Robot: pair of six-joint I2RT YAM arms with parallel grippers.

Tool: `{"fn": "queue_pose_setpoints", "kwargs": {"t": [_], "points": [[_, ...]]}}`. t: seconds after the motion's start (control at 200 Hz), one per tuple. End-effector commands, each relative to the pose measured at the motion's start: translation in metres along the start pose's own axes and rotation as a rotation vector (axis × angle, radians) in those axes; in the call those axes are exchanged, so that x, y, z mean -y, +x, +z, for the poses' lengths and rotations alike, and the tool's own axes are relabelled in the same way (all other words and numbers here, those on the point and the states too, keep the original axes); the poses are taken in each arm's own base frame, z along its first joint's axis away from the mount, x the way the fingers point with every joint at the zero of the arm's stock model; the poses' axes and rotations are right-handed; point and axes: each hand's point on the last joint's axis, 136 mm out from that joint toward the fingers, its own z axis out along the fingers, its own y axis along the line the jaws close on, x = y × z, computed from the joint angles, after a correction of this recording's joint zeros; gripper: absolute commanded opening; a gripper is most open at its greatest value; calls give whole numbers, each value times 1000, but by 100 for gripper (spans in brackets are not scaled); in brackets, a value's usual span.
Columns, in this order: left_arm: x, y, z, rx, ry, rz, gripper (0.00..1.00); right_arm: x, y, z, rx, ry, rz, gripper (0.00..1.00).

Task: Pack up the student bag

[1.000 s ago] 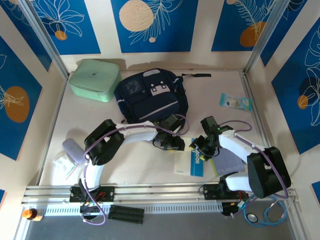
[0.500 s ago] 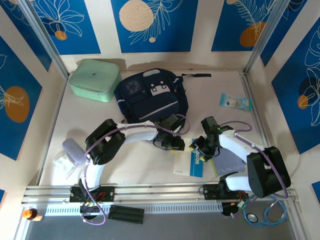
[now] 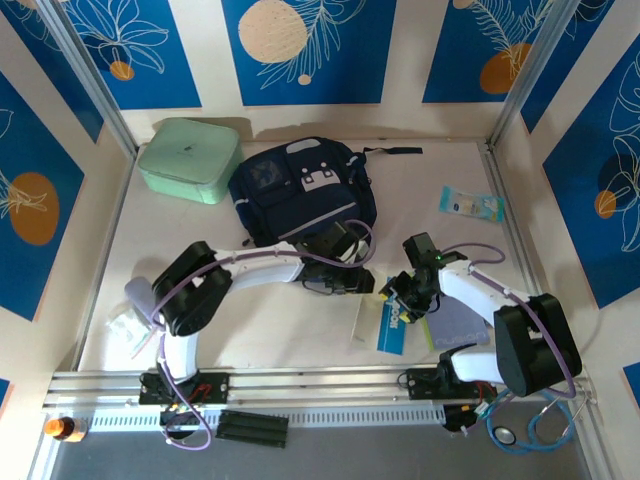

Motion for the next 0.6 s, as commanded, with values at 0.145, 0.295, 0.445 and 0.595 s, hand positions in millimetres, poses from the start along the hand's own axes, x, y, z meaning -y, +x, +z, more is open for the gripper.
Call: {"fn": "queue_pose_setpoints", "kwargs": {"t": [0.145,0.295,0.445,0.595], "points": [[-8,6,4,-9,-24,10,35,-17,-1,3,-19,-85,5,60],[-16,0,5,12,-57,7,33,-34,2,7,-61,-170,-33,56],[-15,-9,-7,66,-74,22,31,-49,4,7,-80,-239,-66,55],[-27,-7,-15,88,-134,21,29,-51,-1,10,-75,-222,-70,54]]}}
